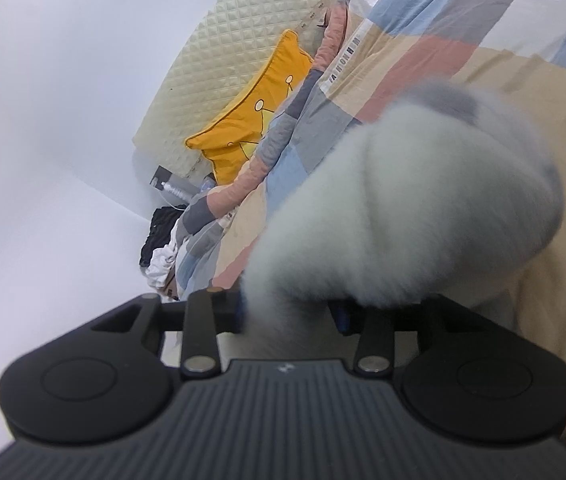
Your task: Fold large clothes
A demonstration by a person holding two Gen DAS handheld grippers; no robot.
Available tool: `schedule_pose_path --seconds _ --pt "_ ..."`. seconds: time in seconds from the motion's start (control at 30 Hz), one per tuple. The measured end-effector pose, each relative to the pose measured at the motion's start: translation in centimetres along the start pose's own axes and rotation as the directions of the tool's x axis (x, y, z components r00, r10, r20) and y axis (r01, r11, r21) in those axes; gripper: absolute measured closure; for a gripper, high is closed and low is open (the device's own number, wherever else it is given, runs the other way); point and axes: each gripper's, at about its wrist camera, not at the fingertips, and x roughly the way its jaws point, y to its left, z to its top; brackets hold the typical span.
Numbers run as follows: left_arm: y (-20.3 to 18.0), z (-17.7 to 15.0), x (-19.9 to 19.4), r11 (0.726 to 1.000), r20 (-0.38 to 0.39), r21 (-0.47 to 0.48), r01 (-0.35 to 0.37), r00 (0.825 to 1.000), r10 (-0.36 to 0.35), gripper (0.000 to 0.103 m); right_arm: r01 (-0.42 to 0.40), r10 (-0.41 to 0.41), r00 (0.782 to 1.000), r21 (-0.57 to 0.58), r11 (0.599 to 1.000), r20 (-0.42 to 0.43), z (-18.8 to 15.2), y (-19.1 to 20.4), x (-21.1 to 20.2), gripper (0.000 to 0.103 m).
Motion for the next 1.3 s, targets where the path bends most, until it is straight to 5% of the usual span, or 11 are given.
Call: schedule_pose_path --seconds 0.43,0.73,1.0,1.07,1.3 --pt "0.4 3.5 11.2 0.980 -0.020 0.201 0.005 1.000 -0.001 0.047 0.077 -0.078 0.995 -0.025 0.997 -0.065 3.5 -3.0 8.9 0.057" --pt "3.4 4.6 16.0 0.982 -0.019 0.172 0.072 0.997 -0.070 0.042 0.047 -0.043 0.995 0.037 0.998 -0.094 4.1 -6.7 12.5 0.054" --pt "3.1 4.4 13.5 0.962 -0.020 0.238 0.134 0.991 -0.133 0.033 0.007 -0.005 0.996 0.017 1.000 -0.087 4.0 -6.4 11.4 0.052" --pt "2.5 3.5 12.5 0.952 -0.005 0.289 0.103 0.994 -0.106 0.025 -0.008 0.008 0.996 -0.002 1.000 -0.086 4.0 -6.1 10.8 0.049" --pt "0.5 -0.1 10.4 0.894 0.028 0.443 0.071 0.995 -0.093 0.024 -0.017 0.010 0.998 -0.099 0.995 -0.067 3.5 -4.0 8.5 0.034"
